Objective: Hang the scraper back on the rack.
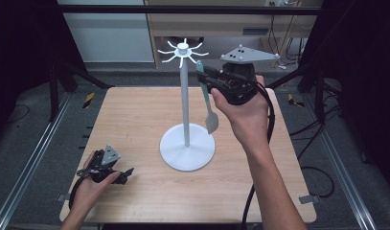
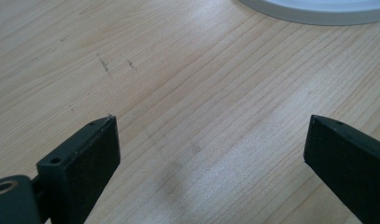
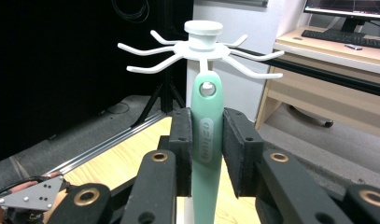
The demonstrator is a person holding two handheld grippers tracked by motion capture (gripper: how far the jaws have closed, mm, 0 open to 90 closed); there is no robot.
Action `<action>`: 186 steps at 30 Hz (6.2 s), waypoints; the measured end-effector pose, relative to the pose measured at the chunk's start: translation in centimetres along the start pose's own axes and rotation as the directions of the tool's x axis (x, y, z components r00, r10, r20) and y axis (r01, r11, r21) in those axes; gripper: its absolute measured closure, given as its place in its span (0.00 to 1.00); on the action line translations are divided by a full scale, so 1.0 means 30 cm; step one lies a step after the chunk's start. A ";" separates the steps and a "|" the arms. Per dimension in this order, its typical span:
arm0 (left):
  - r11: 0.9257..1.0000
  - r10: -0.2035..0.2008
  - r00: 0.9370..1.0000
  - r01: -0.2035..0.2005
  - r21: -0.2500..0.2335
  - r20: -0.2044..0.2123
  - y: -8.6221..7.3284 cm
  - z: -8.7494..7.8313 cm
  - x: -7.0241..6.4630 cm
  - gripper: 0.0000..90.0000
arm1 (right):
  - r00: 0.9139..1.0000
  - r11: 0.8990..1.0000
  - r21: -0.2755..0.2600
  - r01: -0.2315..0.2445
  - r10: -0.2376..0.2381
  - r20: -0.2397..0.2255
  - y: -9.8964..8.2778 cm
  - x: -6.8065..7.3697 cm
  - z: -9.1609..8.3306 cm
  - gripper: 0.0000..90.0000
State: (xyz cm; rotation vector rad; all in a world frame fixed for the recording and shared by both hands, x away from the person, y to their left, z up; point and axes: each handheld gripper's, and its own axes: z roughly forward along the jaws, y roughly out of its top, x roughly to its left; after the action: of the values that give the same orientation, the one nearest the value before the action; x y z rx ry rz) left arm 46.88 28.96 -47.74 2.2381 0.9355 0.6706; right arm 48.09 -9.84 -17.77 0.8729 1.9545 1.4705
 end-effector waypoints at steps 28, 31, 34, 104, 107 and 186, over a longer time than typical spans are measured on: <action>1.000 -0.003 1.000 0.003 -0.001 0.000 -0.001 -0.001 0.002 0.04 | 1.000 1.000 0.025 0.002 -0.002 0.002 0.005 -0.001 0.016 0.78; 1.000 -0.004 1.000 0.004 -0.002 -0.002 -0.001 0.000 0.002 0.04 | 1.000 1.000 0.011 -0.008 0.008 -0.008 0.001 -0.005 0.001 0.76; 1.000 -0.005 1.000 0.005 -0.005 -0.002 -0.001 0.001 0.002 0.04 | 1.000 1.000 0.029 0.003 -0.003 0.002 -0.011 -0.010 -0.016 0.76; 1.000 -0.015 1.000 0.015 -0.024 -0.015 -0.009 -0.019 0.009 0.03 | 0.937 0.974 0.126 -0.190 0.141 0.321 -0.572 -0.243 -0.124 0.07; 1.000 -0.017 1.000 0.016 -0.026 -0.016 -0.009 -0.020 0.009 0.03 | 0.934 0.972 0.135 -0.193 0.140 0.327 -0.605 -0.242 -0.117 0.07; 0.999 -0.017 1.000 0.017 -0.031 -0.020 -0.011 -0.024 0.017 0.03 | 0.881 0.852 0.320 -0.414 0.286 0.378 -1.023 -0.329 0.111 0.10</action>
State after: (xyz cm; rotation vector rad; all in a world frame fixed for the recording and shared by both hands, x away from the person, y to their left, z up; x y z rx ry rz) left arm 46.58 29.78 -47.37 2.1976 0.9464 0.6964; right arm 51.52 -21.32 -47.88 1.6214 1.9331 1.0319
